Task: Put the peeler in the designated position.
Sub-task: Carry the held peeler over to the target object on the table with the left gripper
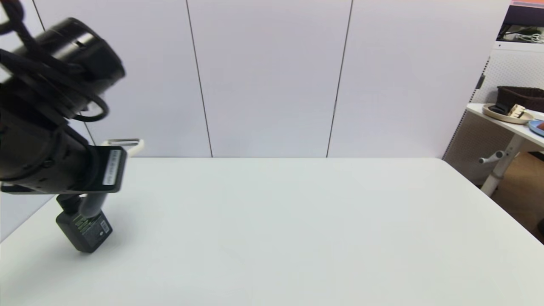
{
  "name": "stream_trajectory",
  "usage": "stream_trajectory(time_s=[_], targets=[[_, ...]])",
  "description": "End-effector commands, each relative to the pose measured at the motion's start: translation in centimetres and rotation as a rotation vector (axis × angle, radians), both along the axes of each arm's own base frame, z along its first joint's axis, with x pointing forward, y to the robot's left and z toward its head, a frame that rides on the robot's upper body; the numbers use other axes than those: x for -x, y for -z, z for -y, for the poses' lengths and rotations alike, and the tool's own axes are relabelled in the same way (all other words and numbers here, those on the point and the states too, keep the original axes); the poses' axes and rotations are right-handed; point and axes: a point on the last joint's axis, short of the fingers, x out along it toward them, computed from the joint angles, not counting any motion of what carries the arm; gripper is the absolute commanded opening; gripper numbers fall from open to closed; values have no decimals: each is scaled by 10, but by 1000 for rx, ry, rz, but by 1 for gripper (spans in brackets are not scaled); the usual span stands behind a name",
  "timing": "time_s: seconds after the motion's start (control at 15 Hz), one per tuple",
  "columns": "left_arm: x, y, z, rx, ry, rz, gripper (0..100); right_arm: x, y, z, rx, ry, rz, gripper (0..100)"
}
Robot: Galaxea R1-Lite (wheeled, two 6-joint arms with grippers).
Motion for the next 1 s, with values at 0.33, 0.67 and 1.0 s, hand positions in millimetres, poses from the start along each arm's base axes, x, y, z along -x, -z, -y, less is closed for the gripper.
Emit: stream_trajectory(time_s=[0.33,0.67,1.0], targets=[[-7,-5,-61,-65,119,51,0,0,0,0,-1,0,-1,100],[-29,44,-53,-75,277,5,0,0,0,0,0,0,-1,100],[-41,80,-50,-38,292,-102,0,0,0,0,0,0,-1,100]])
